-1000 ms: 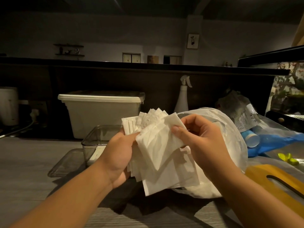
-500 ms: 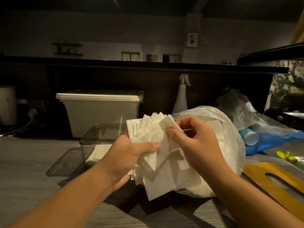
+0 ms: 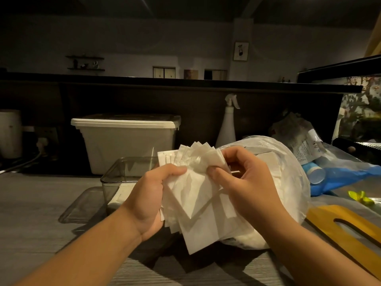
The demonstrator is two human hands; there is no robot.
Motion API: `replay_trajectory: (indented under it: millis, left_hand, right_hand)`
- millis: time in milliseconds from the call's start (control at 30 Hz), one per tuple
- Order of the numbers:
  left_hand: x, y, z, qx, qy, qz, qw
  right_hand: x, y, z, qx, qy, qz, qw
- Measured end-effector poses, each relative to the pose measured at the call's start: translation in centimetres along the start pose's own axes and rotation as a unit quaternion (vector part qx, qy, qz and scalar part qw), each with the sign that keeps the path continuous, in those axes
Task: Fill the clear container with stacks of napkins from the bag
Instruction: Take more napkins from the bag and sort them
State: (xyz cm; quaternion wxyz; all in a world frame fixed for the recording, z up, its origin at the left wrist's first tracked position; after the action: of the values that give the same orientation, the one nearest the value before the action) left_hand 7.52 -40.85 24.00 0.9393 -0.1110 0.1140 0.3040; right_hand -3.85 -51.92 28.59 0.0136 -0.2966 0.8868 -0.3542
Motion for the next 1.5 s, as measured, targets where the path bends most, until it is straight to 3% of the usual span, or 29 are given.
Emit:
replay_trajectory:
  millis: [167, 367, 633, 733, 833, 933, 1133, 1367, 1500]
  left_hand:
    - [0.2, -0.1, -0.1, 0.009, 0.011, 0.013, 1.0]
    - [0.9, -0.2, -0.1, 0.031, 0.032, 0.034, 0.998]
    - [0.0, 0.0, -0.2, 0.04, 0.021, 0.014, 0.999]
    - [0.3, 0.0, -0.2, 0.039, 0.013, 0.029, 0.999]
    - [1.2, 0.1, 0.2, 0.017, -0.032, 0.07, 0.997]
    - [1.3, 0.3, 0.4, 0.006, -0.055, 0.082, 0.995]
    - [-1.4, 0.8, 0.0, 0.023, -0.053, -0.04, 0.998]
    - [-0.9, 0.2, 0.3, -0.04, -0.14, -0.022, 0.989]
    - [-1.2, 0.2, 0.0, -0.029, -0.13, -0.055, 0.99]
  right_hand:
    - [0.2, 0.1, -0.2, 0.007, 0.002, 0.013, 1.0]
    - [1.8, -0.6, 1.0, -0.06, -0.084, 0.046, 0.994]
    - [1.8, -0.7, 2.1, -0.091, -0.063, 0.06, 0.992]
    - [1.8, -0.9, 2.1, -0.095, -0.128, 0.041, 0.986]
    - [0.9, -1.2, 0.7, -0.067, -0.204, -0.039, 0.976]
    - [-0.8, -0.4, -0.4, -0.04, -0.143, -0.107, 0.983]
    - [-0.6, 0.0, -0.6, -0.004, -0.049, -0.051, 0.997]
    - [-1.4, 0.0, 0.7, -0.044, 0.002, -0.088, 0.995]
    - [-0.8, 0.0, 0.1, -0.007, 0.021, -0.058, 0.998]
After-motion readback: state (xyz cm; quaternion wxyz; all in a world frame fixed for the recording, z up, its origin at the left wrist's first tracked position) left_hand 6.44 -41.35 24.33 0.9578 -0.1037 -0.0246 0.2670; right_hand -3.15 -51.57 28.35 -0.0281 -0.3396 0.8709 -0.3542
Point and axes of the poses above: each hand's wrist, its own y-axis away from the middle knuckle, its own x-axis out of the back of the hand, z = x × y, the point moved 10 cm from there along -y, towards the middle knuckle, and after that the axes turned 2 degrees about z, right-handed, at the moved point
